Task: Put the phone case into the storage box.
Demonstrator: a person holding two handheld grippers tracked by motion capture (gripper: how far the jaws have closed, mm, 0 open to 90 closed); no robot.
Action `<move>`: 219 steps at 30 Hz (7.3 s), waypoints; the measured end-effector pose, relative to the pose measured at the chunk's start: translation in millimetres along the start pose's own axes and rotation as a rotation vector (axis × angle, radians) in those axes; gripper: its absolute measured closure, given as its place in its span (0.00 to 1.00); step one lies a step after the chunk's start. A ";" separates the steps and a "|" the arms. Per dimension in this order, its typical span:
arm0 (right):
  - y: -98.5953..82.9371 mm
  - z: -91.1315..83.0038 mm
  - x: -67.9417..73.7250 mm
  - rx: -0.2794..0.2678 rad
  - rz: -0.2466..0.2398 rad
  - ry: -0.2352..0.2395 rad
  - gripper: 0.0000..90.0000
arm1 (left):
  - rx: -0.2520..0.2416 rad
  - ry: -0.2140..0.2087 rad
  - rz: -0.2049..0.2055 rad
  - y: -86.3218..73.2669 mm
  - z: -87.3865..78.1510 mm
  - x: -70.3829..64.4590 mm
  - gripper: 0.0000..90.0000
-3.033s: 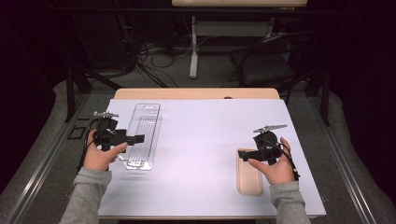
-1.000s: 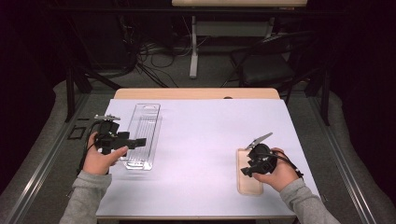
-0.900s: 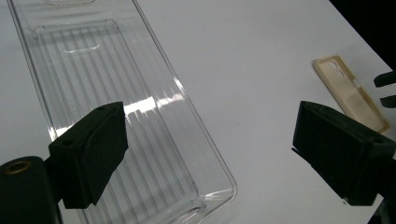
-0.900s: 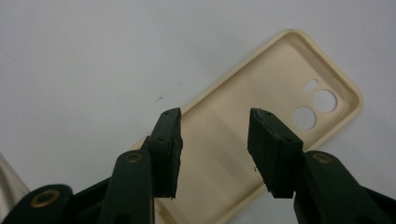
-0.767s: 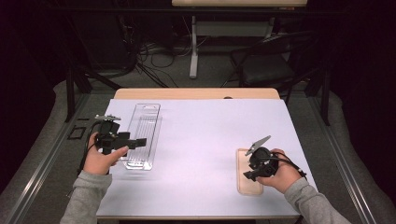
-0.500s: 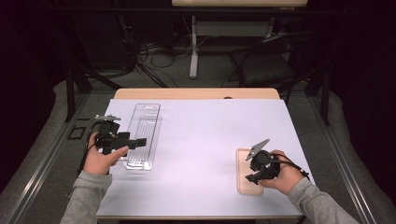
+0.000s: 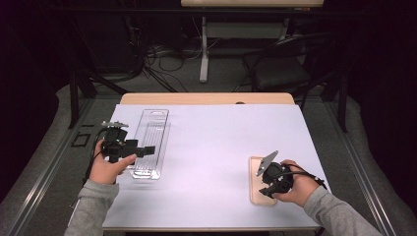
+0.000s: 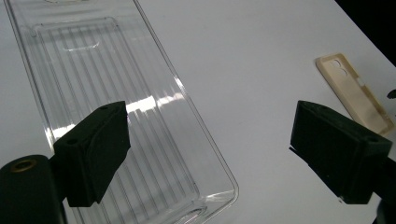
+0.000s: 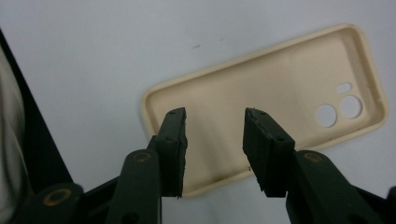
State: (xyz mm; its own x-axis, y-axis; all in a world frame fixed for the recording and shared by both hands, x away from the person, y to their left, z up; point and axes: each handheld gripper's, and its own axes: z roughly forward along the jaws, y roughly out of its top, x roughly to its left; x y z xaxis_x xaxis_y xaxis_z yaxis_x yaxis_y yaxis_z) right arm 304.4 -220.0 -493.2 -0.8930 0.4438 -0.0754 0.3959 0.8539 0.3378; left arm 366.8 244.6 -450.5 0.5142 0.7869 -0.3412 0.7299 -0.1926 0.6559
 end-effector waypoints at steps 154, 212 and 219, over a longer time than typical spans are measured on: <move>145.5 14.8 53.5 -0.271 -0.527 -0.213 0.98 | -0.024 -0.024 0.049 1.1 10.2 -11.5 0.17; 142.6 28.7 73.1 -0.289 -0.551 -0.268 0.98 | -0.006 -0.246 -0.052 19.3 54.7 -55.2 0.50; 143.5 29.5 74.8 -0.295 -0.555 -0.269 0.98 | -0.002 -0.266 -0.042 19.6 61.0 -58.8 0.56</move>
State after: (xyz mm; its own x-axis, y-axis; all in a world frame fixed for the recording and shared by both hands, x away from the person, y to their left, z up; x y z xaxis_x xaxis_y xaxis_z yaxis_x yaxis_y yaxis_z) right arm 300.7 -56.3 -478.1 -0.8475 0.0462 -0.5289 -0.2143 0.8816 0.4205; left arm 378.3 158.8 -458.6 0.5838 0.6125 -0.5329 0.7523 -0.1611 0.6389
